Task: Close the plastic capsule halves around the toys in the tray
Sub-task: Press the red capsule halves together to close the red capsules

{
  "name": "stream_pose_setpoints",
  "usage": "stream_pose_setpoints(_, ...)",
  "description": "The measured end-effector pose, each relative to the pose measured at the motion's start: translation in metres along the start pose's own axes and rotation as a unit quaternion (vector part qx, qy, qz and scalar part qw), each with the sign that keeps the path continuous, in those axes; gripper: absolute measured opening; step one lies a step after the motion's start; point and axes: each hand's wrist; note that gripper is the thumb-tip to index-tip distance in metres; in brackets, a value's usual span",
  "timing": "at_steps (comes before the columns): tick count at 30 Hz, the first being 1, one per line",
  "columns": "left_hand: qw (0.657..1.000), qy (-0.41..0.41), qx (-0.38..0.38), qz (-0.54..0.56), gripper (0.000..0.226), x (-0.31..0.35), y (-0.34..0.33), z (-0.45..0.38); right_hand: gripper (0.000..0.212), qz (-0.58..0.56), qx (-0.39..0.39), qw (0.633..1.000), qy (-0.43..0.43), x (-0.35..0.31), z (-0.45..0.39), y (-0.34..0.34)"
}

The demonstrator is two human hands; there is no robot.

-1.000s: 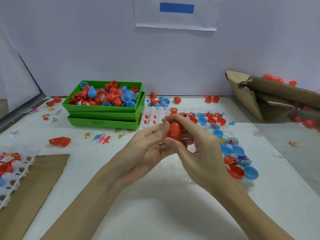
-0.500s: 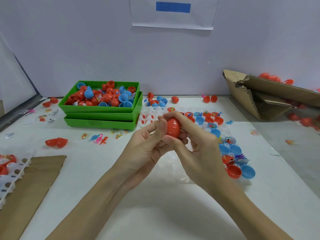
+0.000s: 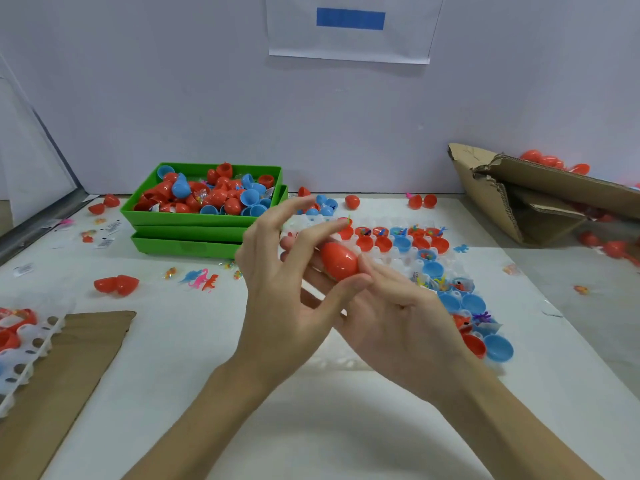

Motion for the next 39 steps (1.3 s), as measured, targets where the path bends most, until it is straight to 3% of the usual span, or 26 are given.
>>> stream_pose_setpoints(6,0.993,-0.059,-0.069,0.079,0.029,-0.007,0.002,-0.002,0.038,-0.069,-0.033,0.997,0.004,0.008,-0.002,0.007)
stream_pose_setpoints(16,0.992,-0.070,-0.046,0.094,0.026,-0.001,0.001,-0.001,0.037,-0.037,-0.034,0.999,0.017,0.014,-0.005,0.012)
stream_pose_setpoints(26,0.991,-0.059,-0.088,0.078,0.032,-0.018,0.001,0.000,0.040,-0.051,-0.035,0.998,-0.005,0.009,-0.006,0.014)
stream_pose_setpoints(35,0.983,-0.032,-0.172,0.060,0.051,-0.029,0.002,0.004,0.027,0.137,0.068,0.986,-0.071,-0.016,-0.002,0.021)
stream_pose_setpoints(37,0.979,0.028,-0.185,0.083,0.068,-0.028,-0.001,0.005,0.026,0.135,0.101,0.981,-0.094,-0.025,-0.007,0.025)
stream_pose_setpoints(39,0.976,0.080,-0.180,0.094,0.077,-0.028,-0.001,0.006,0.033,0.061,0.148,0.984,-0.078,-0.042,-0.017,0.036)
Point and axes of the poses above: each hand's wrist, its own z-axis away from the middle knuckle, its own y-axis out of the back of the hand, x = y × z, and after that the axes turned 11 degrees about -x, right-handed
